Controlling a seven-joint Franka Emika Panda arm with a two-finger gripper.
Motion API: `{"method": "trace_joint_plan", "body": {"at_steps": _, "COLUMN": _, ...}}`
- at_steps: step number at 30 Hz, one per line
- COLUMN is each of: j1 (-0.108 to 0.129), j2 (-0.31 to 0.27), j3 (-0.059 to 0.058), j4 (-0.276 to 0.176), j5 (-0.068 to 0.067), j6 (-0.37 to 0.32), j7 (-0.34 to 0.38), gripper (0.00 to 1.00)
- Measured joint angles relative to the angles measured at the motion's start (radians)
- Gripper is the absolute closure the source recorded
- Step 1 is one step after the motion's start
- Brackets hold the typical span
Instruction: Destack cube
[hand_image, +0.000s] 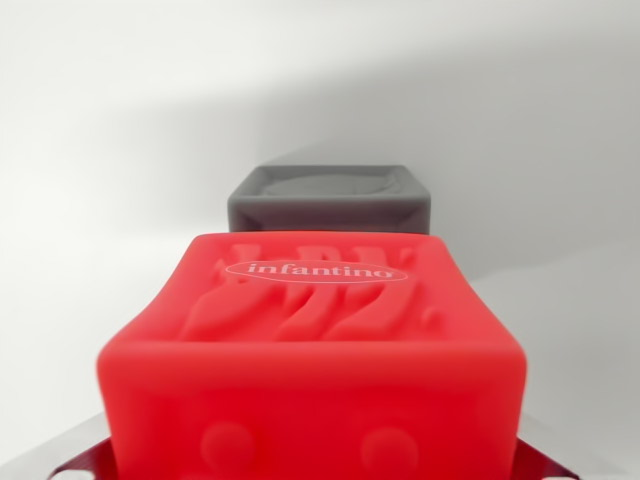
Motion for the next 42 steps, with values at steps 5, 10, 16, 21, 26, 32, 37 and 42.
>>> {"method": "trace_joint_plan", "body": {"at_steps": 5, "j1": 0.000, "j2": -0.020, "j3": 0.000, "j4": -0.002, "j5": 0.000, "j6": -0.018, "j7": 0.000, "gripper": 1.00}}
{"method": "trace_joint_plan", "body": {"at_steps": 10, "j1": 0.000, "j2": -0.041, "j3": 0.000, "j4": -0.003, "j5": 0.000, "j6": -0.037, "j7": 0.000, "gripper": 1.00}}
{"method": "trace_joint_plan", "body": {"at_steps": 16, "j1": 0.000, "j2": -0.071, "j3": 0.000, "j4": -0.003, "j5": 0.000, "j6": -0.066, "j7": 0.000, "gripper": 1.00}}
{"method": "trace_joint_plan", "body": {"at_steps": 21, "j1": 0.000, "j2": -0.094, "j3": -0.001, "j4": -0.004, "j5": 0.000, "j6": -0.089, "j7": 0.000, "gripper": 1.00}}
{"method": "trace_joint_plan", "body": {"at_steps": 26, "j1": 0.000, "j2": -0.119, "j3": -0.001, "j4": -0.003, "j5": 0.000, "j6": -0.114, "j7": 0.000, "gripper": 1.00}}
{"method": "trace_joint_plan", "body": {"at_steps": 32, "j1": 0.000, "j2": -0.149, "j3": -0.001, "j4": -0.001, "j5": -0.001, "j6": -0.146, "j7": 0.001, "gripper": 1.00}}
{"method": "trace_joint_plan", "body": {"at_steps": 37, "j1": 0.000, "j2": -0.178, "j3": -0.001, "j4": 0.005, "j5": -0.001, "j6": -0.181, "j7": 0.001, "gripper": 1.00}}
{"method": "trace_joint_plan", "body": {"at_steps": 42, "j1": 0.000, "j2": -0.203, "j3": -0.001, "j4": 0.013, "j5": -0.001, "j6": -0.213, "j7": 0.002, "gripper": 1.00}}
